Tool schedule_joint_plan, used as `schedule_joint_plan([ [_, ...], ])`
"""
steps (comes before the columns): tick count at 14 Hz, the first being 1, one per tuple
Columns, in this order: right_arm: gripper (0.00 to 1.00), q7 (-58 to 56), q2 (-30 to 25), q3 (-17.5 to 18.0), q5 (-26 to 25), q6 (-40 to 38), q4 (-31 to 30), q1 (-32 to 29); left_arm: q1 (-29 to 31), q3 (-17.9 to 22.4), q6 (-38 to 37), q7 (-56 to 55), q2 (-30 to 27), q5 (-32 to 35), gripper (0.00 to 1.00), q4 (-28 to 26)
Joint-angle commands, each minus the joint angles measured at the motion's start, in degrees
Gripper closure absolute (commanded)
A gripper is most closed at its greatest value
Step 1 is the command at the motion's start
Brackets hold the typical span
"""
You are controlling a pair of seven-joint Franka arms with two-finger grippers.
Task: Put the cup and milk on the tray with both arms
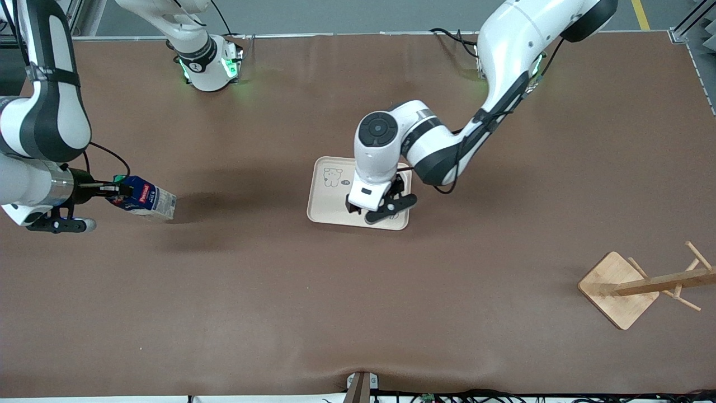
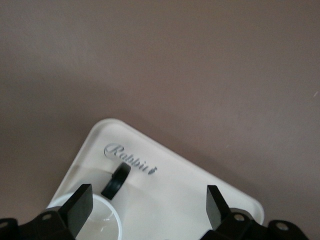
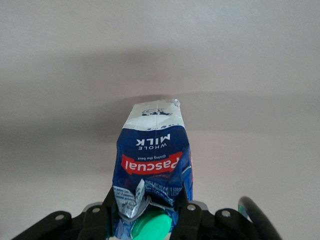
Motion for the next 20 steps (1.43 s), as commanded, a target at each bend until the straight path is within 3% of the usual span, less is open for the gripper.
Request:
schedule_joint_plan([
  [1, 1.0, 2.9, 0.5, -0.1, 4.3, -1.7, 3.8, 3.2, 4.1, -0.1, -4.4, 3.2, -6.8, -2.1, 0.0, -0.7],
  [7, 1.0, 19.2, 0.9, -0.1, 8.0, -3.9, 3.8, 16.4, 17.6, -0.1, -17.1, 32.1, -17.9, -4.5, 0.0, -0.4],
  [12, 1.0, 26.1, 4.2, -0.2, 20.7, -1.5, 3.8, 23.5, 30.4, -0.2, -21.7, 51.5, -26.5, -13.8, 0.0, -0.4],
  [16, 1.0, 32.8, 8.4, -0.2, 22.4, 2.8, 7.6, 30.1, 34.6, 0.3, -25.7, 56.8, -30.2, -16.9, 0.0, -0.4],
  [17, 1.0, 34.3, 9.5, -0.2, 22.0, 3.4, 8.4, 31.9, 33.6, 2.0, -26.1, 59.7, -32.4, -17.1, 0.0, -0.4],
  [19, 1.0, 38.2, 10.9, -0.3, 20.9, 5.1, 9.6, 34.1, 23.9, 14.6, -27.9, 64.1, -35.7, -17.5, 0.0, -1.0],
  [20, 1.0, 38.6, 11.2, -0.3, 20.8, 6.0, 9.6, 34.4, 21.2, 18.3, -29.9, 65.8, -36.4, -18.0, 0.0, -1.0],
])
